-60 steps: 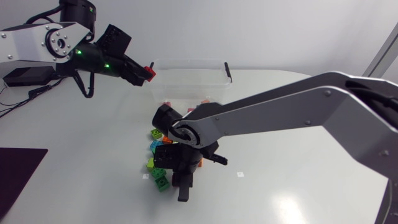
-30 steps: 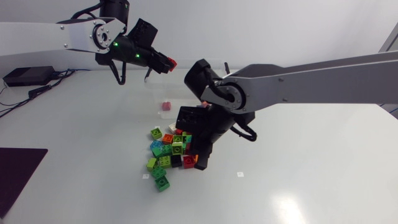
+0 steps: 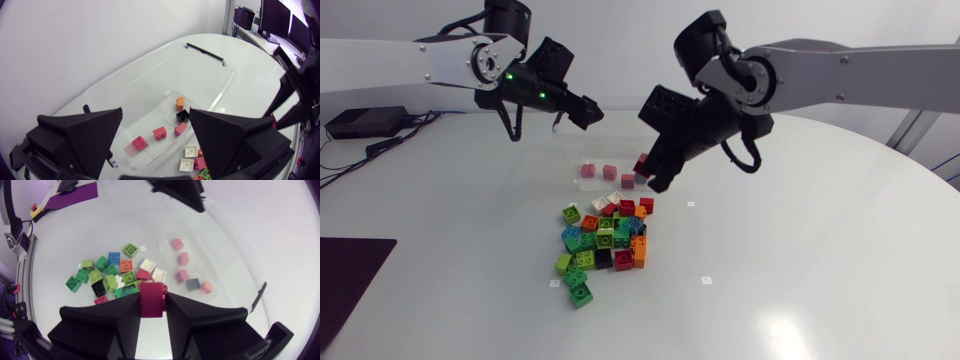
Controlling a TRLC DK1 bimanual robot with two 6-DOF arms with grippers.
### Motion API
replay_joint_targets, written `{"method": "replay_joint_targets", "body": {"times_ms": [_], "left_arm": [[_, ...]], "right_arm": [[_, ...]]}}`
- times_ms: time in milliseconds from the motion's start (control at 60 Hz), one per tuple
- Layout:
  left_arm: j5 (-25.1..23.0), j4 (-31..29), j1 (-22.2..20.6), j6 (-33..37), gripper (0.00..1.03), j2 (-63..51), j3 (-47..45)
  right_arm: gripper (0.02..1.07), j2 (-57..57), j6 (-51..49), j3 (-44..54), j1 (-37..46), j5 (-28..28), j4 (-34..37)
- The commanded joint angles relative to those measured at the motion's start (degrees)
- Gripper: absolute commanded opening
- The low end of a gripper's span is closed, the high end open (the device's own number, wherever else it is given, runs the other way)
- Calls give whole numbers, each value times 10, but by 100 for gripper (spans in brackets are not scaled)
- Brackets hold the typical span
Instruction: Place the duplo bricks in the container
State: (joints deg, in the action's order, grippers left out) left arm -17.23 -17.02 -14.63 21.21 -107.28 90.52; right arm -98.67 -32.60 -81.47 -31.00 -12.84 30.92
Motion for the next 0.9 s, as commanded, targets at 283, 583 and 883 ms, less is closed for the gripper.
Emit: {"method": "replay_joint_targets", "body": {"times_ms": [283, 583, 883], "left_arm": [[2, -74, 19, 74, 98, 182, -175], [2, -114, 18, 133, 98, 208, -290], [18, -125, 4, 143, 98, 194, -355]], "right_arm": [[26, -34, 85, -78, 30, -3, -81], [26, -100, 127, -132, 55, 9, -129], [26, -175, 163, -200, 71, 34, -152]]}}
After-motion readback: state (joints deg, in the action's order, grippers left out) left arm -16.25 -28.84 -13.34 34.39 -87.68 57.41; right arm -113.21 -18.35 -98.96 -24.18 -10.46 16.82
